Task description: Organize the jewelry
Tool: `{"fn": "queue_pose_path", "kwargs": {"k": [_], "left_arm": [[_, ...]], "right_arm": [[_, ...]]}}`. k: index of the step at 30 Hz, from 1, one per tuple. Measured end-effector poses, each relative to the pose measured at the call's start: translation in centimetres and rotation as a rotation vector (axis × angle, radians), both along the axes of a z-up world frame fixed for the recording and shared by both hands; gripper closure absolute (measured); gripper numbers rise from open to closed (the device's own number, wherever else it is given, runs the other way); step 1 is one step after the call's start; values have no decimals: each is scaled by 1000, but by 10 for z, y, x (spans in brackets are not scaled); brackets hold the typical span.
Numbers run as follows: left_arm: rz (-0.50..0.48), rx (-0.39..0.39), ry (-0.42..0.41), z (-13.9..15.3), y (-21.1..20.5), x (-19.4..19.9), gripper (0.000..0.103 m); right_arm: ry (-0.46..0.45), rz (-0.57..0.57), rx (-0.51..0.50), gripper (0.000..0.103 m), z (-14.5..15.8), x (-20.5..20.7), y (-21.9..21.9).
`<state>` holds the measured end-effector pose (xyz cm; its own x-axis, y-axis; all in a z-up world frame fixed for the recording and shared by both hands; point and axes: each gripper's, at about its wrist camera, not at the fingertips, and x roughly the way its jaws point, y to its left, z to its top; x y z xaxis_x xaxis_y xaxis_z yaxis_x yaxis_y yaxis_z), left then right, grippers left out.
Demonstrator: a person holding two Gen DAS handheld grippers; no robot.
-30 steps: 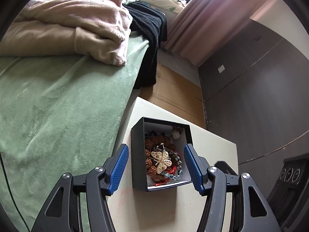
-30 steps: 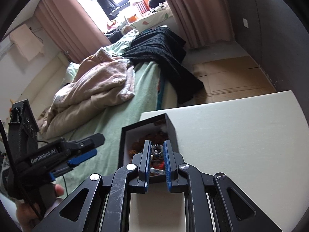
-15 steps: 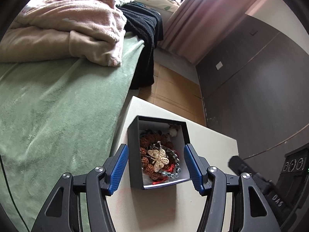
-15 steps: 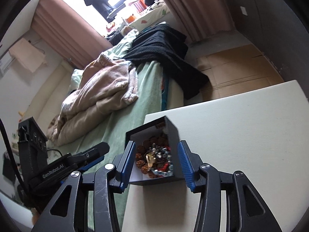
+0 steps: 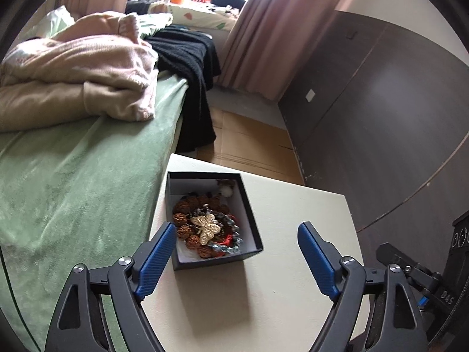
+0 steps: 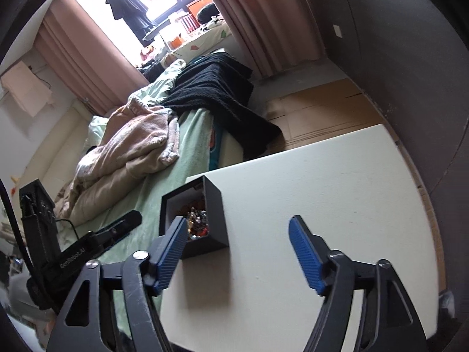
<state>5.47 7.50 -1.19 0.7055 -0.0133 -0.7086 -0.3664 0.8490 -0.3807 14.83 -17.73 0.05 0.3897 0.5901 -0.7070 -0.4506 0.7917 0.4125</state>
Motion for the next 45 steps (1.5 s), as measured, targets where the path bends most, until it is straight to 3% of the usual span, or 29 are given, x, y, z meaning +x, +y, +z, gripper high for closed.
{"fn": "queue_pose_path", "kwargs": {"k": [3,5,8,9,14,20,35,45], "left_arm": [[-4,38,-9,7,-10,-6,11],[-13,103,-20,15,-21,-11,3],[-20,160,-32,22,-35,-17,2],[-24,174,-34,24,-39,-19,2],[-52,271,-45,34,-60,-26,2],[-88,335,-70,45,-80,-34,1],[-70,342,-122,68,-80,-51,1],[-78,343,-124,71,-80,-51,1]], "right_arm": [[-13,-15,-24,13,7,-6,-13],[-26,-28,-38,9,13,-9,-21],[-31,-34,-43,6,20,-13,-35],[-30,-29,-40,0,21,-14,-38],[-58,-50,-53,0,32,-22,-55],[-107,-91,-97,0,37,-34,-68],[-173,-79,-118,0,60,-51,-75],[-173,-56,-131,0,59,-54,-64]]}}
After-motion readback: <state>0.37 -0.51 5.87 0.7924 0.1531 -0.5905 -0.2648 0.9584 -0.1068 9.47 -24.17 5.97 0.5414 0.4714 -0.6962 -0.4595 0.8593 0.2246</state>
